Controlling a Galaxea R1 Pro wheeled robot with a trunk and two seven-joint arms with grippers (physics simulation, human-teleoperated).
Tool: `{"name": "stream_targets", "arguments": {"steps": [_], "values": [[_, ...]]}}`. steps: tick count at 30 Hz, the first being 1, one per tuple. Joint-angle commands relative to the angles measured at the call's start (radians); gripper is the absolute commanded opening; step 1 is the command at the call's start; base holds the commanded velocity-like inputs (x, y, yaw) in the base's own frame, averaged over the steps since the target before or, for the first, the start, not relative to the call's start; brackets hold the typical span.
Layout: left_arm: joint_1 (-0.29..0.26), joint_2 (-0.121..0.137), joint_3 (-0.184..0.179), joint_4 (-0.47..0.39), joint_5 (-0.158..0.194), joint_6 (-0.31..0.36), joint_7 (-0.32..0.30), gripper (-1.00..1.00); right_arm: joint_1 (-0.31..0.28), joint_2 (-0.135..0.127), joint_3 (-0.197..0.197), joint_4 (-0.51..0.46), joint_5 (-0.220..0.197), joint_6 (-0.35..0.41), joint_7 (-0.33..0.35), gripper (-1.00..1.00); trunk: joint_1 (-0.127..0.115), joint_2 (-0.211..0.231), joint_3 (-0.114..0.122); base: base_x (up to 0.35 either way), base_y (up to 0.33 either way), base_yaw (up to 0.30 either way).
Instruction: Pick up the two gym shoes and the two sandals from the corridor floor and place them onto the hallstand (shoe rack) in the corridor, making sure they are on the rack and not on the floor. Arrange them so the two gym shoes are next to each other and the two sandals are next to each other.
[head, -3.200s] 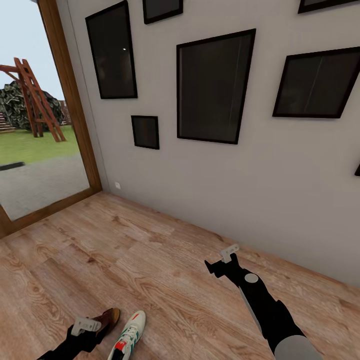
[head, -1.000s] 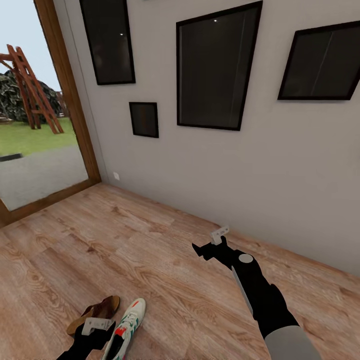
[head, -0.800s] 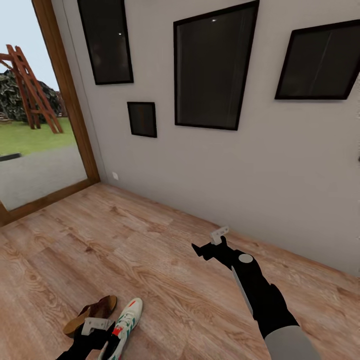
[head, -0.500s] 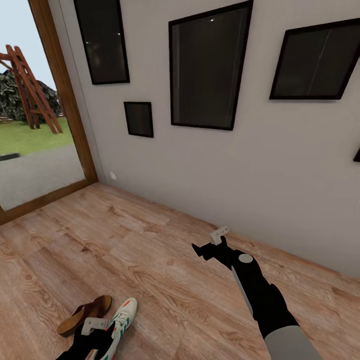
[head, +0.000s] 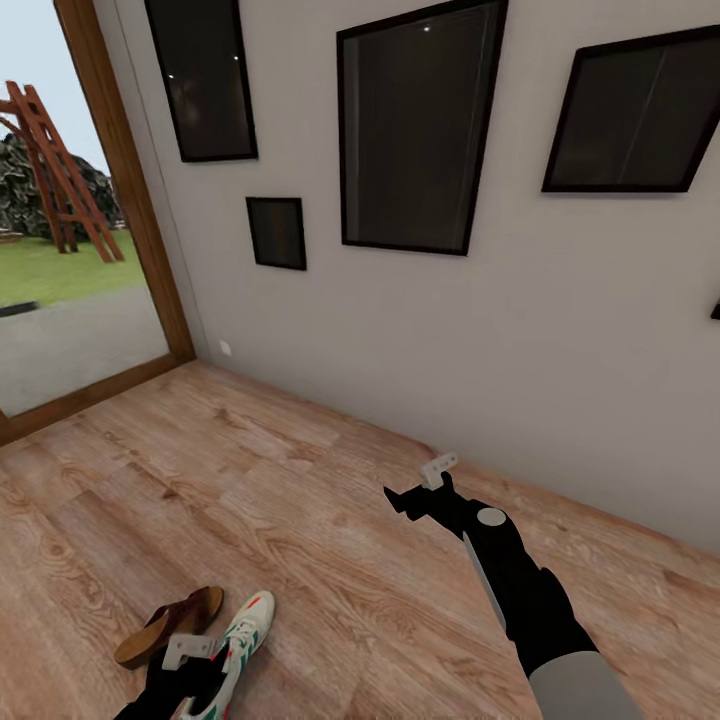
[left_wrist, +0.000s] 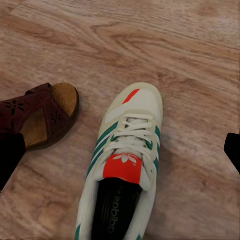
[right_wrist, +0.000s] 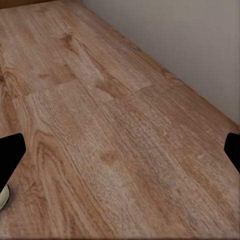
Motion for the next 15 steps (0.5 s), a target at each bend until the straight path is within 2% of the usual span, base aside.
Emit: {"name": "stream_targets", "arguments": {"steps": [1, 6, 15], "values": [[-0.001, -0.003, 0.008, 0.000, -0.009, -0.005, 0.005, 1.00, 0.000, 0.000, -0.001, -0.002, 0.010, 0.004, 0.006, 1.00, 0.000, -0.001, -0.006, 0.000, 0.000, 0.000], [0.000, -0.017, 0.003, 0.001, -0.011, -0.006, 0.067, 1.00, 0.000, 0.000, -0.001, -0.002, 0.010, 0.004, 0.006, 1.00, 0.002, -0.002, -0.032, 0.000, 0.000, 0.000], [-0.001, -0.022, 0.002, 0.002, -0.011, -0.006, 0.087, 1.00, 0.000, 0.000, -0.003, -0.002, 0.010, 0.003, 0.006, 1.00, 0.006, -0.004, -0.080, 0.000, 0.000, -0.004]]}}
